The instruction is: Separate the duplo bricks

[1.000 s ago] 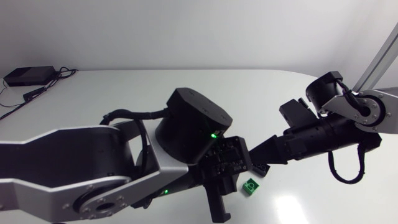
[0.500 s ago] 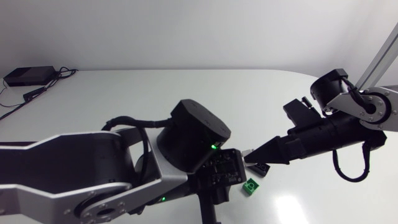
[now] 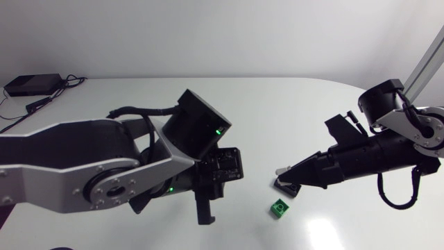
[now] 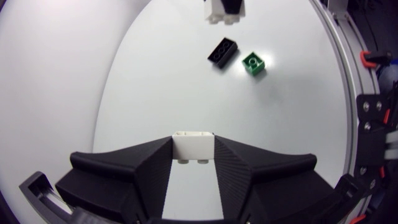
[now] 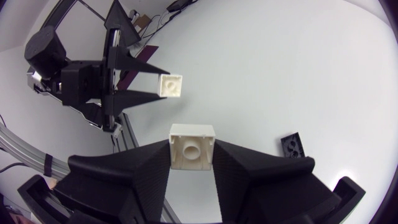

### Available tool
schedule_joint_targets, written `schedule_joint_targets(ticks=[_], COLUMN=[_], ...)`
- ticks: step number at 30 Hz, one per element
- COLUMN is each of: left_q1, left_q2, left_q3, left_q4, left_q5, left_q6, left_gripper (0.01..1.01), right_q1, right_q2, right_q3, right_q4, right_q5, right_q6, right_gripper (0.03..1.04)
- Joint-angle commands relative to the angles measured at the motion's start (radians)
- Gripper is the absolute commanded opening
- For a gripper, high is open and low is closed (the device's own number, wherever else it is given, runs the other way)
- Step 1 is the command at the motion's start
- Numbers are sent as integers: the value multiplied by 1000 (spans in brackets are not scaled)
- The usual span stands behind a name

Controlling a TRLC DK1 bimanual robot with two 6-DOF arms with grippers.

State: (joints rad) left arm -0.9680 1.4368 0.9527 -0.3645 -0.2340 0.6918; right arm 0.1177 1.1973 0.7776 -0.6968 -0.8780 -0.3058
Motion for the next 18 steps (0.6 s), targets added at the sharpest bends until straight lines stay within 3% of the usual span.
schedule_joint_targets(ticks=[1, 8, 13, 18], left_q1=[23, 101, 112, 112], left_q2=[-12, 80, 163, 261], left_q3=[29, 32, 35, 14], left_q4=[-67, -401, -585, -634], left_q5=[-45, -177, -223, -269], left_q6=[141, 334, 342, 336], left_gripper=[303, 305, 303, 300], right_q1=[-4, -3, 3, -4], right_q2=[-10, -18, -24, -27], right_q3=[-41, -60, -75, -81], right_q4=[8, 23, 28, 28], right_q5=[11, 31, 37, 36], right_q6=[-27, -39, -50, -69], right_gripper=[328, 328, 328, 328])
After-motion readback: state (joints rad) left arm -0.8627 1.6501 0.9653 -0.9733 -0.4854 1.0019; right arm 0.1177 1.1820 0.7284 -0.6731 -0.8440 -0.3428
